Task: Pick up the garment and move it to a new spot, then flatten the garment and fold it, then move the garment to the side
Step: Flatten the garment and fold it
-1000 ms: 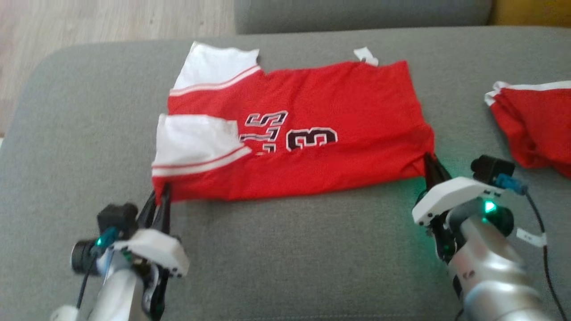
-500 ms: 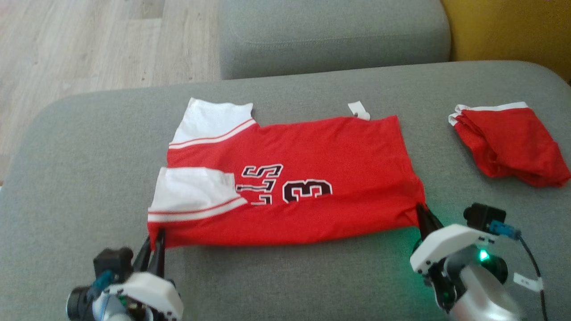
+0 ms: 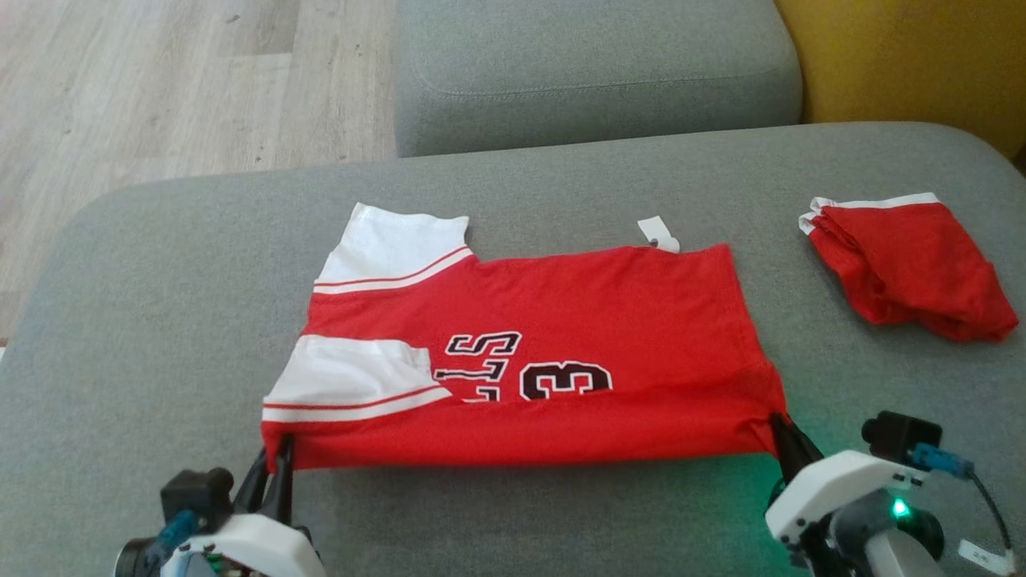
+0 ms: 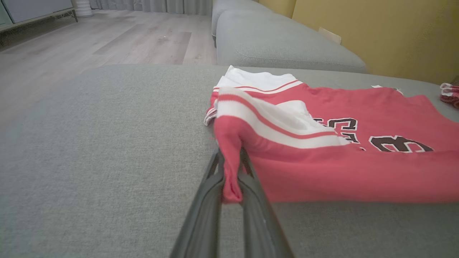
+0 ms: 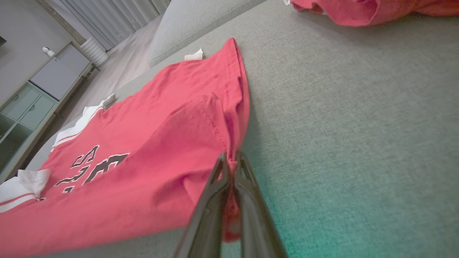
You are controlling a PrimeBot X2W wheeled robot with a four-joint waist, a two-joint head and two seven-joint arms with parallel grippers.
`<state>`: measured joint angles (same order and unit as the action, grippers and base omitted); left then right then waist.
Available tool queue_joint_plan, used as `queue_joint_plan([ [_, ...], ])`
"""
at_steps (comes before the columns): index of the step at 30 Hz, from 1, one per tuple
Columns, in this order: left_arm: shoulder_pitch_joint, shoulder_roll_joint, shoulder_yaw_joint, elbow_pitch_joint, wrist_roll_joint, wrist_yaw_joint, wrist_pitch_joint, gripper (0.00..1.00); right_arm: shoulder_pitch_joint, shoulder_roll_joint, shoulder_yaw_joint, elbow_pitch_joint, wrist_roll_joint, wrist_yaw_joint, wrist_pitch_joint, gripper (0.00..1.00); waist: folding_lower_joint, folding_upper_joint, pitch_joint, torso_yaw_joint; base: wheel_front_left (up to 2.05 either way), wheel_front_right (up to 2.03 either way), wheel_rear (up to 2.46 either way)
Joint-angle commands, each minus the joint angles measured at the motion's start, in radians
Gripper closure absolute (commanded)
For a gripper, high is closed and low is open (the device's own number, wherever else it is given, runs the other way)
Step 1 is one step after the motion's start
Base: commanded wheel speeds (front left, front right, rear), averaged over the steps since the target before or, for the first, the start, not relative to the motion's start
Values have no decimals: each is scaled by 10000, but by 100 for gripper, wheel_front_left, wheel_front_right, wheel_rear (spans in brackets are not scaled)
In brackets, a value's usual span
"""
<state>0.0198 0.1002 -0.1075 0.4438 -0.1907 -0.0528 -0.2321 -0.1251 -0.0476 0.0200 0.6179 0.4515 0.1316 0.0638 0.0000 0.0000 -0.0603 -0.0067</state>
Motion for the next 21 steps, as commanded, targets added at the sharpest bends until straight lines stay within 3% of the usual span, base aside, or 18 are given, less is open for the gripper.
queue_joint_plan([
  [1, -237, 173, 299, -370, -74, 34, 21, 100, -114, -26, 110, -558, -79, -9, 101, 100, 0, 0, 14, 3, 0, 0, 0],
  [7, -218, 147, 74, -222, -121, -52, 252, 100, 467, -26, -136, -1420, -265, -9, 756, 100, 0, 0, 107, 0, 0, 0, 0],
  [8, -227, 145, 10, -147, -126, -88, 333, 100, 536, -26, -205, -1504, -360, -9, 862, 82, 0, 0, 128, -13, 0, 0, 0],
  [9, -239, 156, -57, -81, -115, -122, 391, 71, 595, -26, -247, -1583, -496, -9, 972, 13, 0, 0, 151, -33, 0, 0, 0],
  [10, -258, 166, -98, -21, -106, -134, 424, 53, 649, -26, -300, -1641, -590, -9, 1102, 0, 0, 0, 174, -58, 0, 0, 0],
  [11, -280, 179, -128, 30, -92, -132, 434, 18, 677, -26, -334, -1722, -681, -9, 1193, 0, 0, 0, 202, -89, 0, 0, 0],
  [12, -311, 186, -143, 70, -85, -121, 424, 0, 693, -26, -381, -1831, -769, -9, 1220, 0, 0, 0, 231, -113, 0, 0, 0],
  [21, -1129, 354, 236, -388, -86, 326, -92, 0, 259, -26, -1012, -3249, -1299, -9, 533, 0, 0, 0, 570, -466, 0, 0, 0],
])
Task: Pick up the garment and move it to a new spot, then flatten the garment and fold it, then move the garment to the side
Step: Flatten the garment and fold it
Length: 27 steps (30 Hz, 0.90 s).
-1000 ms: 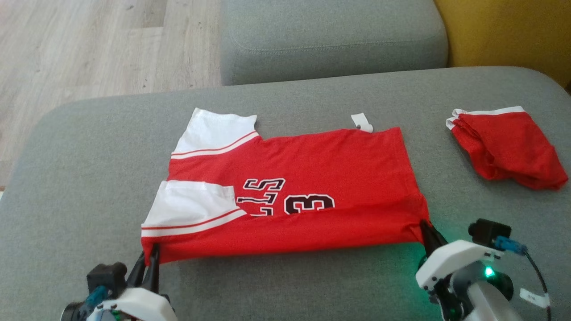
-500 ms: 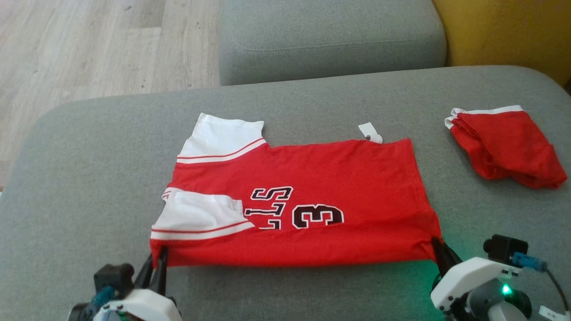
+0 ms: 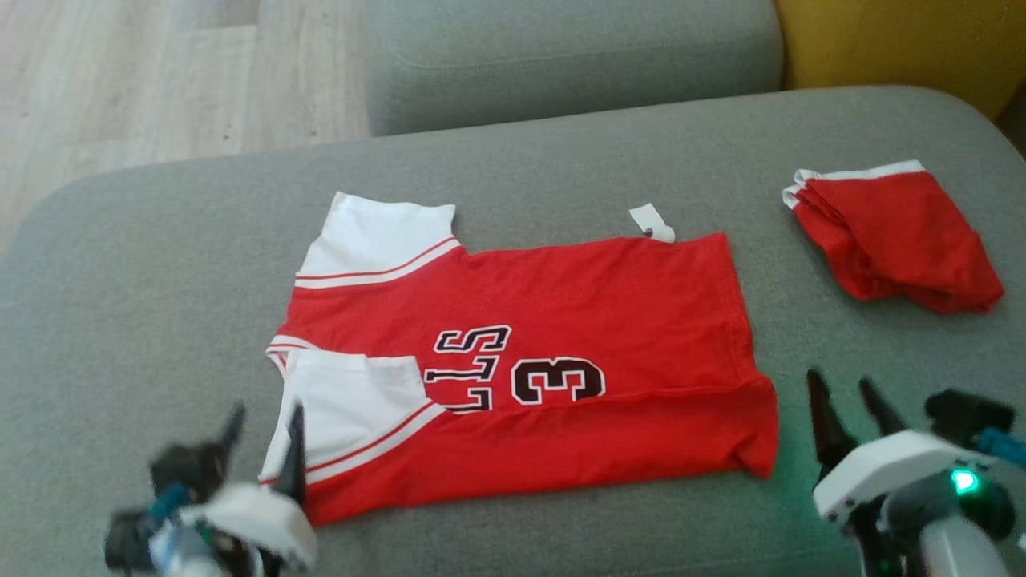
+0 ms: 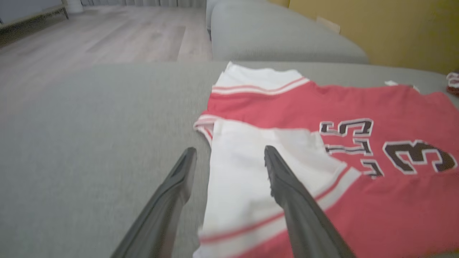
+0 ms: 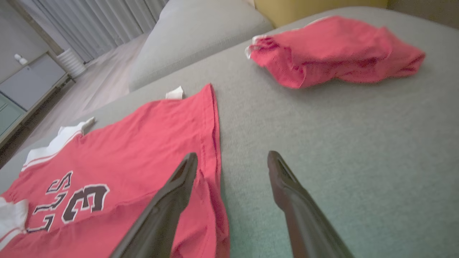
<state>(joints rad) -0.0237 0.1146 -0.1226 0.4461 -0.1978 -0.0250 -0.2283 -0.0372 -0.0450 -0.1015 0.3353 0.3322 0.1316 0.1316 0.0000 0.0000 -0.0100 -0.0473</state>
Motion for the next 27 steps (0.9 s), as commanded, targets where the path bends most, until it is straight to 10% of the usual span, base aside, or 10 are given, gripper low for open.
queue_joint_plan([
  [1, -827, 219, 441, -593, -31, 59, -183, 0, -704, -53, 174, -577, -119, -9, -268, 0, 0, 0, 118, -98, 0, 0, 0],
  [15, -5141, 1454, -451, -739, -720, -1012, 1561, 0, -2769, -53, 531, -1947, -583, -9, -695, 0, 0, 0, 2268, -528, 0, 0, 0],
  [27, -9650, 4589, -5047, 1854, -4049, -1054, 4509, 0, -4342, -53, 1417, -2309, -534, -9, -788, 0, 0, 0, 4151, -1449, 0, 0, 0],
])
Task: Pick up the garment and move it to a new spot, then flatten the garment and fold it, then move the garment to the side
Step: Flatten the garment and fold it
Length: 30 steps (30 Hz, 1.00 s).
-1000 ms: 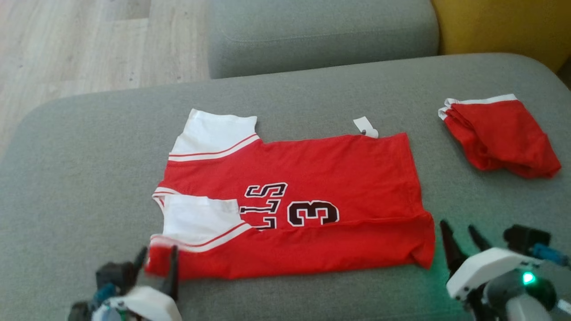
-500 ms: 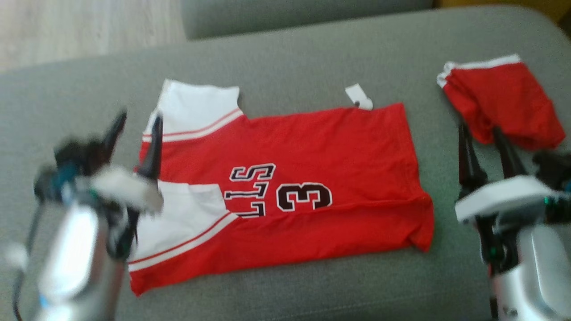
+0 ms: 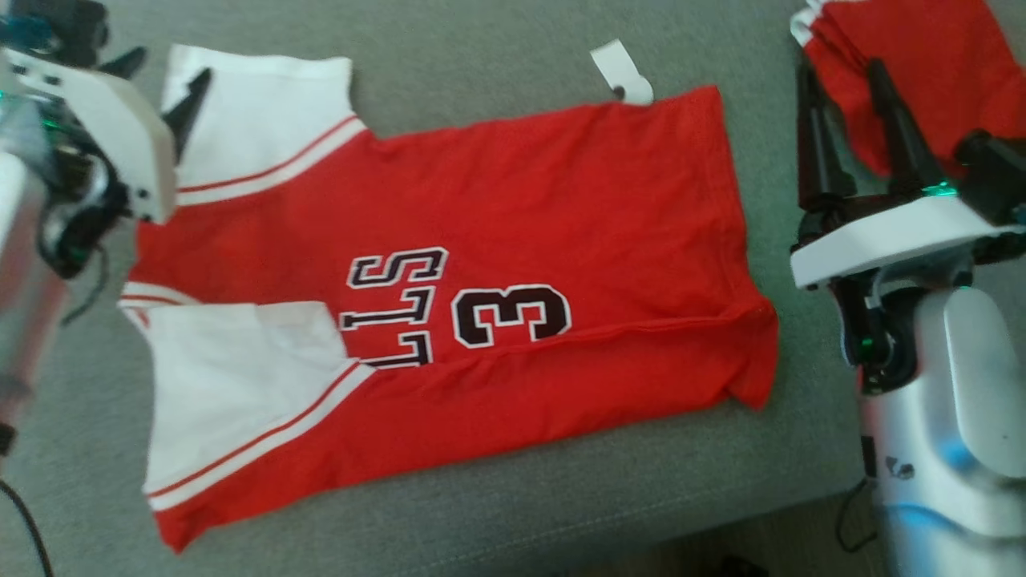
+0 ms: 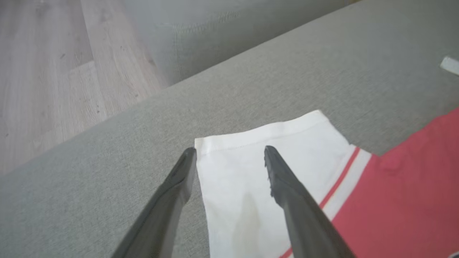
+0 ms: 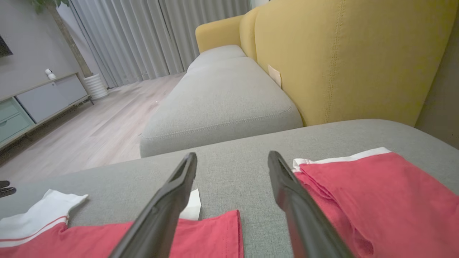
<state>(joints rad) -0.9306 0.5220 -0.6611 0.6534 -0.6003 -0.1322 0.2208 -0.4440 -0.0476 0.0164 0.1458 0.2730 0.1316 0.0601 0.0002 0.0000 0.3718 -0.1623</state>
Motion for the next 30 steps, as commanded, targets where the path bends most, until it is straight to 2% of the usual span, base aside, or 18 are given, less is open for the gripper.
queue_joint_plan([
  [1, -764, 637, 114, 2, -106, 17, 56, 0, -308, -26, 316, -449, 86, -9, -95, 0, -2, 0, 444, -372, 0, 0, 0],
  [6, -1573, 1072, -342, 1250, -367, 17, -266, 0, -426, -26, 676, -539, 174, -9, -158, 0, -2, 0, 930, -774, 0, 0, 0],
  [12, -2176, 935, -571, 2578, -828, 16, -419, 0, -512, -26, 773, -538, 94, -9, -183, 0, -2, 0, 1220, -985, 0, 0, 0],
  [23, -2432, 792, -1506, 3042, -2028, 16, 335, 0, -608, -26, 564, -553, 52, -9, -114, 0, -2, 0, 1286, -1001, 0, 0, 0],
  [24, -2431, 769, -1602, 2989, -2174, 16, 447, 33, -627, -26, 518, -531, 28, -9, -105, 0, -2, 0, 1280, -975, 0, 0, 0],
  [25, -2441, 753, -1688, 2932, -2299, 16, 515, 89, -652, -26, 466, -504, 3, -9, -94, 0, -2, 0, 1272, -937, 0, 0, 0],
  [26, -2468, 741, -1753, 2864, -2399, 16, 472, 100, -679, -26, 404, -477, -26, -9, -80, 0, -2, 0, 1260, -885, 0, 0, 0],
  [30, -2610, 586, -1975, 2670, -2706, 16, -312, 100, -902, -26, 112, -246, -189, -9, -2, 0, -2, 0, 1057, -556, 0, 0, 0],
])
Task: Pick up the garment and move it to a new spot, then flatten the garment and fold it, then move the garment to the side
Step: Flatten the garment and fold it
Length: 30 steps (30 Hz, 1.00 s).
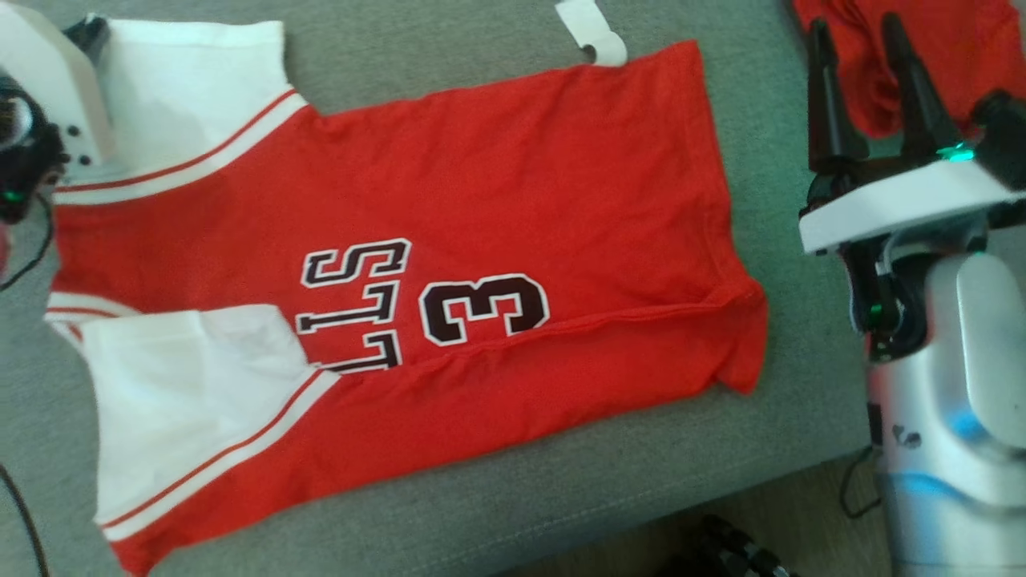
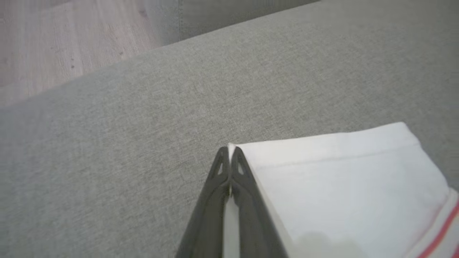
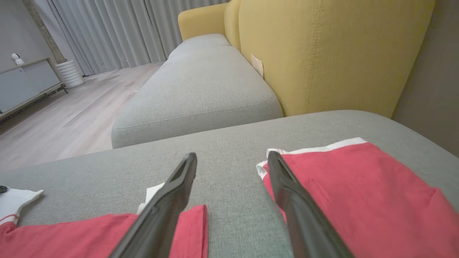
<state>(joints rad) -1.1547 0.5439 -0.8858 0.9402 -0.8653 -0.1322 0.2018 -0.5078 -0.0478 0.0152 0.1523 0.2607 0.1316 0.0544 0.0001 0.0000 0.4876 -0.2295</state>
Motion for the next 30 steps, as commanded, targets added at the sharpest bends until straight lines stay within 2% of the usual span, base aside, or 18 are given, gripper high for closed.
queue_joint_plan([
  [1, -394, 324, 214, -258, -81, 16, -365, 100, -329, -24, 57, -257, -111, -9, 80, 0, -1, 0, -169, 208, 0, 0, 0],
  [11, -330, -101, -425, -1042, 60, 16, -3019, 100, -966, -35, -561, 443, -862, -9, 968, 0, -1, 0, -970, 1410, 0, 0, 0],
  [15, -94, -261, -584, -1429, 114, 16, -3677, 100, -1019, -335, -454, 889, -833, -9, 1455, 0, -1, 0, -1216, 1912, 0, 0, 0],
  [23, 608, -322, -847, -2523, 280, 192, -4062, 100, -864, -1376, -98, 2290, -728, -9, 2361, 0, -1, 0, -1447, 2561, 0, 0, 0],
  [30, 1089, -136, -1051, -3694, 313, 476, -3871, 100, -991, -1852, 155, 3495, -703, -9, 2813, 0, -1, 0, -1397, 2772, 0, 0, 0],
])
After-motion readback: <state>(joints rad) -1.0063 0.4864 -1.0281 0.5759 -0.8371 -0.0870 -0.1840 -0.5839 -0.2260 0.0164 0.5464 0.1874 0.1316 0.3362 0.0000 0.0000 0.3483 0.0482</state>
